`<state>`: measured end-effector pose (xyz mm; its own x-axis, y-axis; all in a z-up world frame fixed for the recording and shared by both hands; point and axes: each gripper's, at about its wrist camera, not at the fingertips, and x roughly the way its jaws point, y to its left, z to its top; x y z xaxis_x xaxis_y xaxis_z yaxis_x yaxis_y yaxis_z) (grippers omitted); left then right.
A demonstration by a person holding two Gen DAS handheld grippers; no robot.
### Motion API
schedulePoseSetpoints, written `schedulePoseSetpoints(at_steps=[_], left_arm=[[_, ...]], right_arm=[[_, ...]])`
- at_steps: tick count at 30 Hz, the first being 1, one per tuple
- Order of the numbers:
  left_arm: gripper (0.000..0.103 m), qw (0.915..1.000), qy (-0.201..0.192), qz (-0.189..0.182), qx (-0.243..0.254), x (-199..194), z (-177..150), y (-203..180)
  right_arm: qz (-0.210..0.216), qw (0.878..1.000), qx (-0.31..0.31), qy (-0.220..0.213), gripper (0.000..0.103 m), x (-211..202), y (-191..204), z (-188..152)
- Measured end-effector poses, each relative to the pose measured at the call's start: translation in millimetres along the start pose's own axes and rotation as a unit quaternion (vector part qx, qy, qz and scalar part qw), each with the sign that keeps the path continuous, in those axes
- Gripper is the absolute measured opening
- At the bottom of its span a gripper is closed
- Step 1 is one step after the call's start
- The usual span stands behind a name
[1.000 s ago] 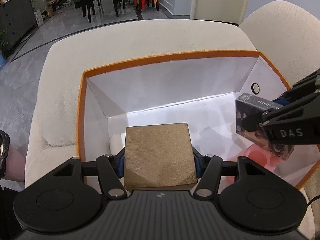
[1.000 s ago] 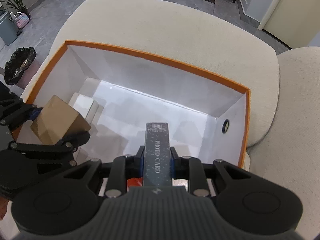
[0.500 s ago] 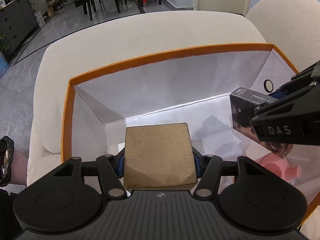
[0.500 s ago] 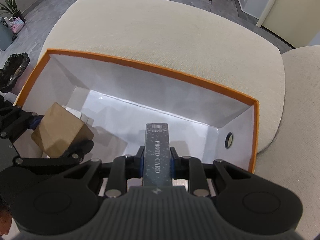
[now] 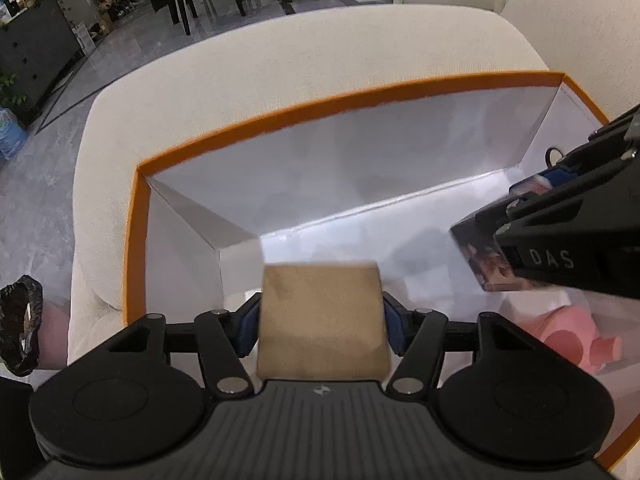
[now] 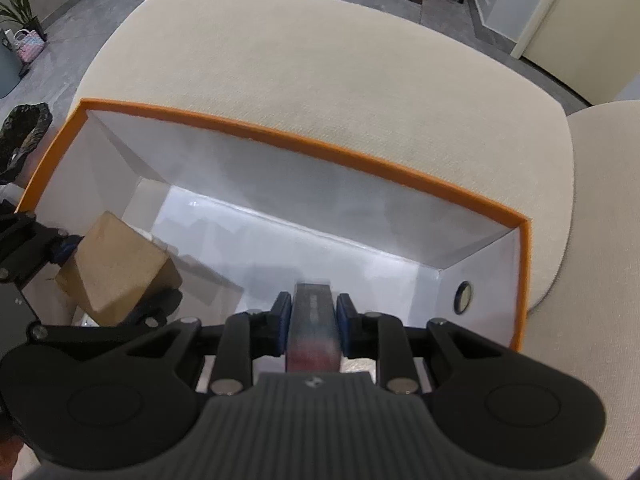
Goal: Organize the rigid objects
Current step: 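Lower the brown block in with the left tool while the right tool releases the card box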
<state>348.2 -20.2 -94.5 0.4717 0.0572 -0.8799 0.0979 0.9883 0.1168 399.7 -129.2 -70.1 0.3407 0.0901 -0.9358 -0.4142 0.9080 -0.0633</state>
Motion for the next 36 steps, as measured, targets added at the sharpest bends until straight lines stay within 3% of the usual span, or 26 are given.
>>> schedulePoseSetpoints(at_steps=[11, 20, 27, 36], left_arm=[[0.077, 0.9999, -0.004, 0.009, -0.007, -2, 1, 3], [0.077, 0.9999, -0.011, 0.008, -0.007, -9, 1, 1], [0.077, 0.9996, -0.004, -0.028, -0.002, -7, 2, -20], [0.077, 0.9996, -0.02, -0.022, 0.002, -21, 5, -26]], right_arm=[[-0.016, 1.0, 0.004, 0.014, 0.028, 1, -6, 1], [-0.081, 0.997, 0.015, 0.005, 0.033, 0, -22, -6], [-0.067, 0.997, 0.031, 0.0, 0.032, -6, -29, -10], [-0.075, 0.997, 0.025, -0.009, 0.032, -19, -35, -9]])
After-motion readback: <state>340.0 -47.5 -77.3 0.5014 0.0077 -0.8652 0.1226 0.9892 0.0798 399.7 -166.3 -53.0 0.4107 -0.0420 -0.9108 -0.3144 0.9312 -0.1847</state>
